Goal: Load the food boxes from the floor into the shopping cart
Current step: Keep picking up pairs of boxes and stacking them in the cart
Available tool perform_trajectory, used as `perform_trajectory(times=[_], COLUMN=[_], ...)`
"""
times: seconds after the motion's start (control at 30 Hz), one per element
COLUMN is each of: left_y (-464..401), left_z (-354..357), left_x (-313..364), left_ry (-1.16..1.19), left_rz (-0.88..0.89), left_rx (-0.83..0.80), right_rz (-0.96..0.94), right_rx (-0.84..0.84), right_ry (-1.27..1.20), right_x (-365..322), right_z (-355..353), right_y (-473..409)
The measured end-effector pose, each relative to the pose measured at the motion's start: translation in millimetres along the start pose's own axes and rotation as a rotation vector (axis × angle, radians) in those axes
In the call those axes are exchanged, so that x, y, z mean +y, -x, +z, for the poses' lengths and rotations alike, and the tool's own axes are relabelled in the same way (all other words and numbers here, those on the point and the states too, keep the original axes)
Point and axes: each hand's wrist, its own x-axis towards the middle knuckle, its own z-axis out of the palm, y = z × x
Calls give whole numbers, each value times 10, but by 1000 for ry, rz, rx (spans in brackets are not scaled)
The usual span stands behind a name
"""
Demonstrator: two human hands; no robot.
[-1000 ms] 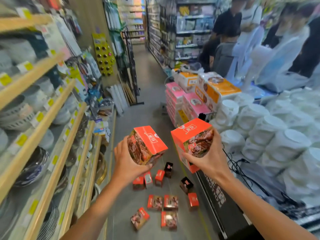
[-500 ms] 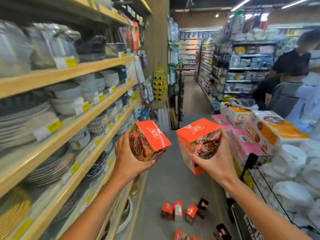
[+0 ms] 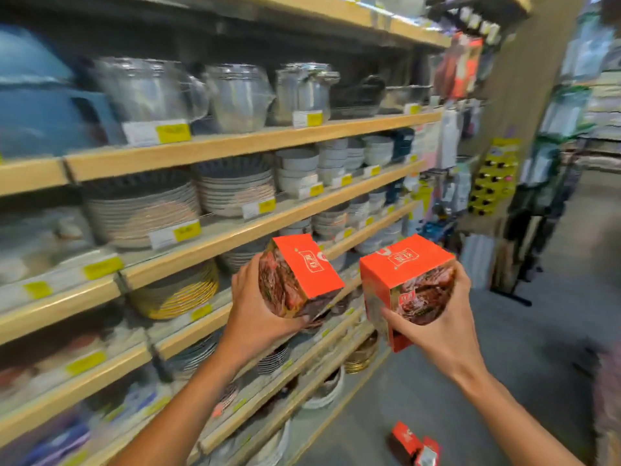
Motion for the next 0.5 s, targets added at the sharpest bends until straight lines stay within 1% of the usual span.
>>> perform_trajectory(times=[0.1,0.23,0.5], left_y=[341,866,2070], left_z=[-406,-1056,-2483], left_x=[-96,-211,-303], left_ry=[-56,-190,-318], left_rz=[-79,-151,-291], left_rx=[85,201,463], right_rz=[-23,-70,-189], right_rx=[-119,-299,-593], right_ry=[-56,-125,-348], right_x=[-88,-340,-1299], right_z=[329,867,2000], right_y=[46,231,1003])
